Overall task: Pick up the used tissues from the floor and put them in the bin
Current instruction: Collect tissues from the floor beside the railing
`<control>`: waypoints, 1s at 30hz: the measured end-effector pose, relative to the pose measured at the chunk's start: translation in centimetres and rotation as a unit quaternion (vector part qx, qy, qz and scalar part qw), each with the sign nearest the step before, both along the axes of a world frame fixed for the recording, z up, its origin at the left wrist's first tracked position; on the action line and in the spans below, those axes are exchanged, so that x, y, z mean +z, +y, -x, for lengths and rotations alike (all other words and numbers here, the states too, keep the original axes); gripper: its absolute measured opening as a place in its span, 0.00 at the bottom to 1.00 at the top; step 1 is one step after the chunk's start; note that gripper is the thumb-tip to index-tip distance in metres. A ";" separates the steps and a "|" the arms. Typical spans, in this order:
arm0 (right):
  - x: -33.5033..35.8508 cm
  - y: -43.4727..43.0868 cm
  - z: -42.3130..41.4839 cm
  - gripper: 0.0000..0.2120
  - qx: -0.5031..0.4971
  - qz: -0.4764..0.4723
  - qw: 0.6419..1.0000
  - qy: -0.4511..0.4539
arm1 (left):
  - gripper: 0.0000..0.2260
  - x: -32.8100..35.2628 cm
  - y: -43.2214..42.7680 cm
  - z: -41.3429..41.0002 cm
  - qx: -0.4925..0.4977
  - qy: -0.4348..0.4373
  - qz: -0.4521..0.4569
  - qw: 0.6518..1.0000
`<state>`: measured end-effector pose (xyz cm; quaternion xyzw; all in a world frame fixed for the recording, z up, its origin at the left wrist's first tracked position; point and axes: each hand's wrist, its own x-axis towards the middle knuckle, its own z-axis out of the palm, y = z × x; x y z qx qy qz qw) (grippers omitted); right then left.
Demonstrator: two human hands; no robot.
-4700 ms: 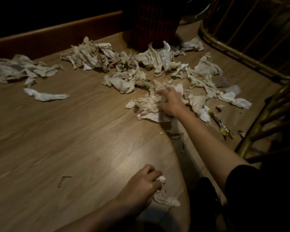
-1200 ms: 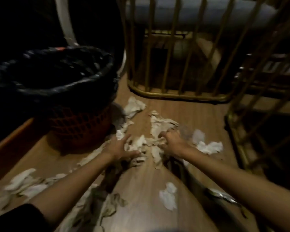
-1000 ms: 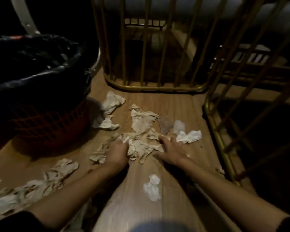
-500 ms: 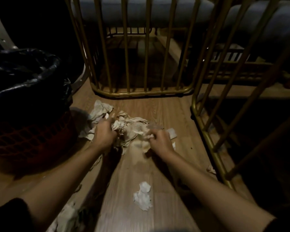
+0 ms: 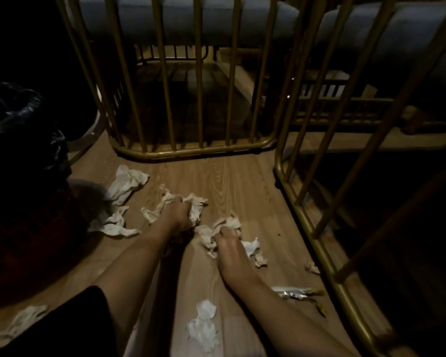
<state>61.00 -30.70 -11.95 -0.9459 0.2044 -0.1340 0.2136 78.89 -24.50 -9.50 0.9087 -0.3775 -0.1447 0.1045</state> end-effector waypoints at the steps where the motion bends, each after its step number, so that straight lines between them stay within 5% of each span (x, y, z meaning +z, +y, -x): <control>1: 0.0 0.5 0.8 0.13 0.003 -0.010 1.000 -0.004 | 0.20 0.0 0.0 0.5 -0.003 -0.015 0.026 1.000; 5: 2.1 0.3 3.3 0.16 -0.024 -0.079 0.997 0.005 | 0.11 -0.2 1.2 3.3 -0.032 -0.040 0.072 0.996; 9: 5.0 -2.8 7.0 0.14 -0.137 -0.136 0.978 -0.080 | 0.08 0.7 3.3 5.9 -0.080 -0.026 0.108 0.991; 12: 5.1 -5.3 10.7 0.15 -0.154 -0.027 0.988 -0.004 | 0.11 2.8 4.4 8.4 -0.107 -0.028 0.105 0.988; 16: 2.0 -5.3 14.6 0.21 -0.137 -0.014 0.977 0.161 | 0.18 4.5 5.7 13.3 -0.135 -0.010 -0.026 0.990; 22: 0.4 -1.3 15.8 0.16 -0.151 -0.011 0.987 0.062 | 0.33 2.4 9.0 19.6 -0.190 0.027 -0.177 0.965; 26: 0.2 0.2 16.0 0.13 -0.106 -0.036 0.993 0.034 | 0.14 1.8 10.0 20.1 -0.195 0.013 -0.084 0.977; 30: 1.9 1.3 15.2 0.13 -0.021 -0.070 0.997 -0.002 | 0.08 2.4 10.3 18.0 -0.162 0.027 0.014 0.986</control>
